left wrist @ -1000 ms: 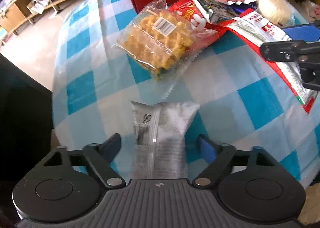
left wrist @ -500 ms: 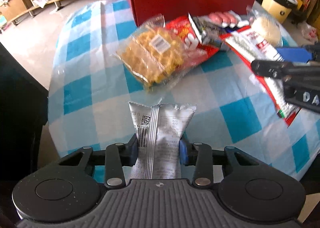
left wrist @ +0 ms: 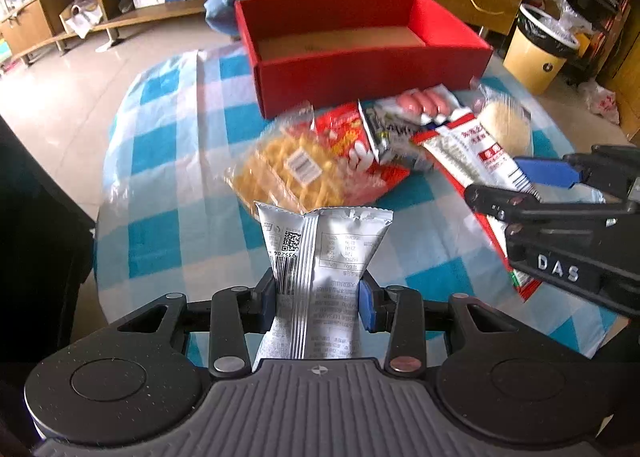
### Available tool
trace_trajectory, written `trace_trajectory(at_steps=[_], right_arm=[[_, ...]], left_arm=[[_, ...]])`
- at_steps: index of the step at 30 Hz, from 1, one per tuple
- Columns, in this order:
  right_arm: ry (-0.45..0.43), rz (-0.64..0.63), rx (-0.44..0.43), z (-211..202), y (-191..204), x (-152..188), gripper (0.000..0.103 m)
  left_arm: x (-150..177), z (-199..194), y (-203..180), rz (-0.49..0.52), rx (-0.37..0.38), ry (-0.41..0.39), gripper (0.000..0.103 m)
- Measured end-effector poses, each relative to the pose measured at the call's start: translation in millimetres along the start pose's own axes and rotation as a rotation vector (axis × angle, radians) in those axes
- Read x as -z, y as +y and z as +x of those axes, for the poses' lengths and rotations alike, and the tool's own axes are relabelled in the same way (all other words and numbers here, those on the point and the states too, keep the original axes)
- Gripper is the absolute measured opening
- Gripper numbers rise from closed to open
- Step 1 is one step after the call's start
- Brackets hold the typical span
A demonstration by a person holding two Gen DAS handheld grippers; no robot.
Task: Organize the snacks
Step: 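Lift and carry both held packets over the red box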
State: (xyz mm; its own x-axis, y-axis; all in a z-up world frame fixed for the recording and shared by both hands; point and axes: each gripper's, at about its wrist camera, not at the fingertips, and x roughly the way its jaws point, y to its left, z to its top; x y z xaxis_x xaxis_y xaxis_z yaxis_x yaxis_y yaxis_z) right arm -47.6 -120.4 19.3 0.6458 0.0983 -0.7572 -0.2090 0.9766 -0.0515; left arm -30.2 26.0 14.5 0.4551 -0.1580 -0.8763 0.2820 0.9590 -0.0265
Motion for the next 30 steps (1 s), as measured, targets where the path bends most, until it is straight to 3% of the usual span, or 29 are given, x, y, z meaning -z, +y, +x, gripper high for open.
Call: trace_trajectory(at_steps=[11, 30], right_arm=[[-0.029, 0.007, 0.032, 6.4, -10.7, -22.1, 0.042], [-0.084, -0.002, 0.108, 34.8, -42.7, -79.6, 0.042]], left_arm=[[-47.7, 1.3, 1.8, 0.004, -0.018, -0.084, 0.047], [-123.7, 29.4, 1.8, -0.013, -0.037, -0.146, 0.047]])
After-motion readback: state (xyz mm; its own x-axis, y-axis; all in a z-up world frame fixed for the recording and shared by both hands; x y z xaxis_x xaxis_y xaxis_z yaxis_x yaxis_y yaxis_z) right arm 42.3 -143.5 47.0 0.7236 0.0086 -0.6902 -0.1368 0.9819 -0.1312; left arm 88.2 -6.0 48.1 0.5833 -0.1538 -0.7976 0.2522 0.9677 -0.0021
